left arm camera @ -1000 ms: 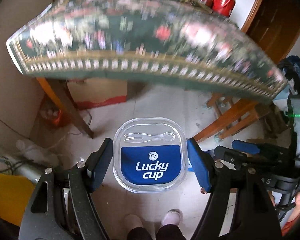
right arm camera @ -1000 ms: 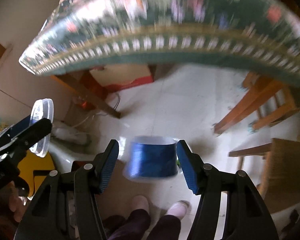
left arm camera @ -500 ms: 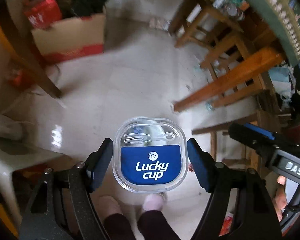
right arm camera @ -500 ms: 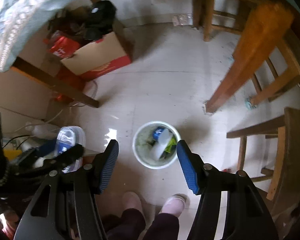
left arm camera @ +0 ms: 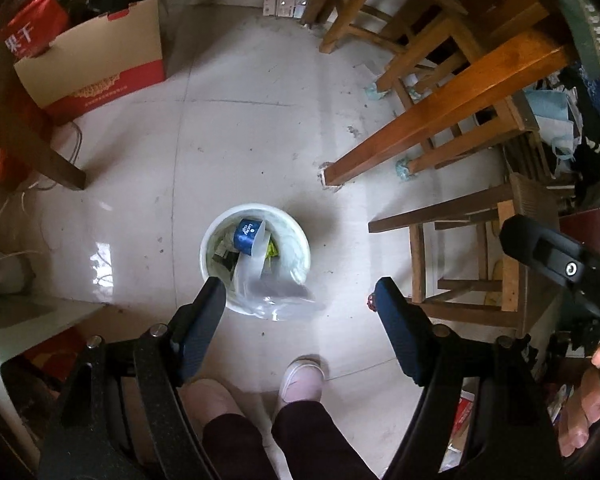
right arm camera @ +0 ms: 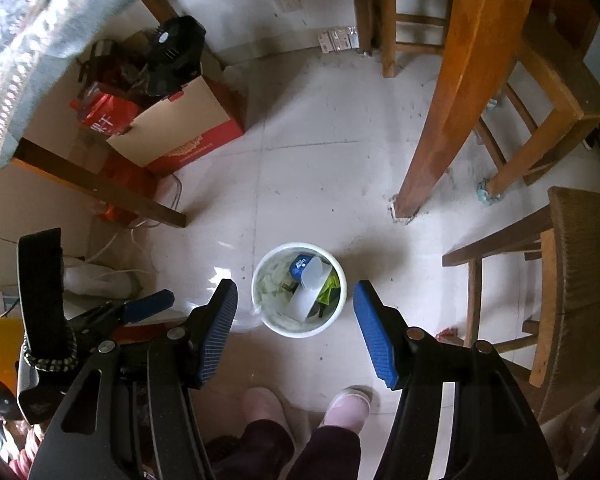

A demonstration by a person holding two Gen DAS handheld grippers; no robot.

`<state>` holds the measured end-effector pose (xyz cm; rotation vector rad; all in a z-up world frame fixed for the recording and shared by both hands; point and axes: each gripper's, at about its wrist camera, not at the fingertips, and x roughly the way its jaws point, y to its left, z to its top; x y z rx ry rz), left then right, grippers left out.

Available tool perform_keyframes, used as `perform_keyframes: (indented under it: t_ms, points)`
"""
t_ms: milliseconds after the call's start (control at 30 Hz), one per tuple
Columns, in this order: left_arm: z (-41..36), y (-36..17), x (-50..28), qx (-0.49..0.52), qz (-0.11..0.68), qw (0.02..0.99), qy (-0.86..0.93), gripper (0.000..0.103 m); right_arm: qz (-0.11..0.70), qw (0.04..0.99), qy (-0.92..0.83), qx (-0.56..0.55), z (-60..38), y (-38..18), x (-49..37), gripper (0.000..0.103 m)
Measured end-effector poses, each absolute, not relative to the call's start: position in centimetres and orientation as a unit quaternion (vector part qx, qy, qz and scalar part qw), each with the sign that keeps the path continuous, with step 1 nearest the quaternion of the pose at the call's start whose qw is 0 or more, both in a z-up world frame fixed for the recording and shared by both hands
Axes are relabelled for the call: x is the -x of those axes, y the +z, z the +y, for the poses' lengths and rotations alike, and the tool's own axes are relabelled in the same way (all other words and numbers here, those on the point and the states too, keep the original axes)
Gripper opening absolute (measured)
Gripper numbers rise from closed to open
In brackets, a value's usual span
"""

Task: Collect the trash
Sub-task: 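Raise both open tools from the bucket back toward the table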

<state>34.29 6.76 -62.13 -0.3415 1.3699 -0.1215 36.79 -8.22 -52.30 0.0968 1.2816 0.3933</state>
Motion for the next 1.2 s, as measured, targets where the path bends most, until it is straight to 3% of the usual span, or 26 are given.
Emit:
perform_keyframes:
  t_ms: [333, 800, 1200]
  points:
    - [7.6, -52.5, -33.3, 0.133, 0.597, 0.790, -0.041, 0.076, 0.568, 0.799, 0.194, -0.042, -8.4, -45.4, -36.0, 0.057]
    - [10.7, -29.1, -30.6, 0.110, 0.470, 0.875, -0.024, 0.076, 0.487, 0.848, 0.202, -0.048, -8.1, -28.0, -33.0, 0.057]
    - [12.5, -11.7, -25.1, 0.084, 0.340, 0.936, -0.034, 0.076, 0.360, 0.913, 0.189, -0.040, -7.8, -12.0, -26.8, 0.057]
